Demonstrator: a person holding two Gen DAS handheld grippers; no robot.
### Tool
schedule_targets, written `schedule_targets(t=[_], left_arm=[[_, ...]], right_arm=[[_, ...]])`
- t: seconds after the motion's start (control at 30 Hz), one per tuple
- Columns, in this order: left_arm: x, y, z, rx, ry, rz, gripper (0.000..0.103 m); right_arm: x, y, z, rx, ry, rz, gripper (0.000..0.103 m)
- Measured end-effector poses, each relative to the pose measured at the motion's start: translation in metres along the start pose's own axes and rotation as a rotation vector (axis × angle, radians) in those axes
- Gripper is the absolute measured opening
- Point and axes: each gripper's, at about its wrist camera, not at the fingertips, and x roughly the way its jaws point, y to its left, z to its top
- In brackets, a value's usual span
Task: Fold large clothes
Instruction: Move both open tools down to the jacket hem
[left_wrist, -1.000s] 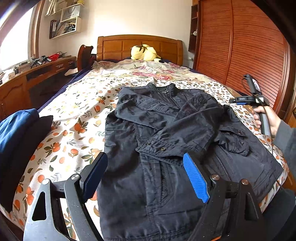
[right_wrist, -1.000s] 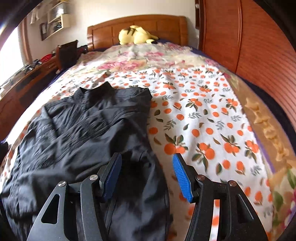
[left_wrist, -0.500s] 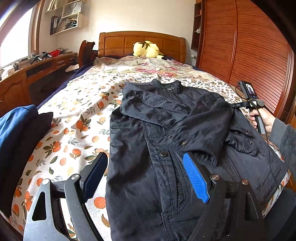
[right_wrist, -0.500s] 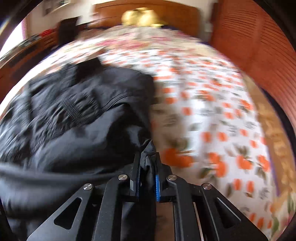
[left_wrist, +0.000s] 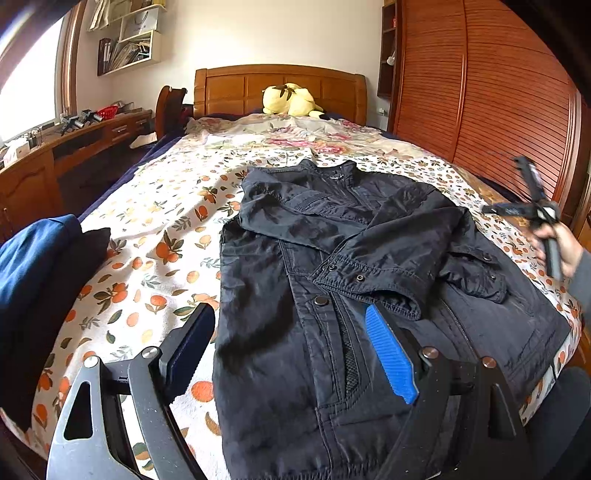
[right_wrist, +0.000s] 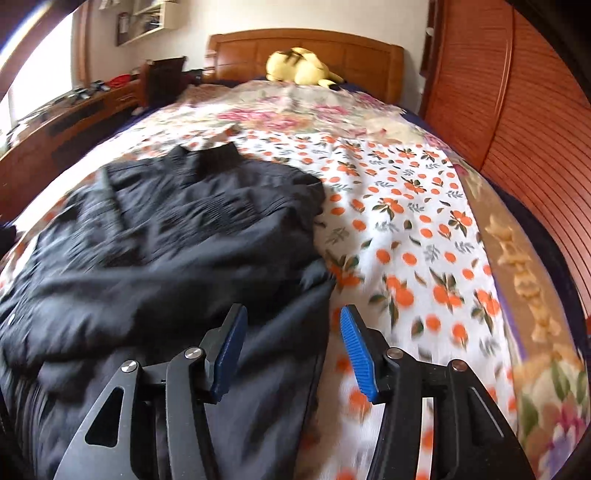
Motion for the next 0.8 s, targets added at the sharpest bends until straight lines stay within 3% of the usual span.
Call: schedule_targets(t=[0.33, 0.57, 0.8], left_arm=[[-0.023, -0.006, -0.007, 0.025, 0.002, -0.004, 0.084], [-0.038, -0.005, -0.016, 0.035, 0.019, 0.005, 0.084], [-0.046, 0.003, -0.026, 0.017, 0.051, 0.018, 0.084]], right_arm=[[-0.106, 0.012, -0.103, 0.023, 0.007, 0.072, 0.055], [-0.160, 0.014, -0.141, 0.051, 0.006, 0.072, 0.058], [-0.186, 0.017, -0.154, 0.068, -0.003, 0.064, 0.061]])
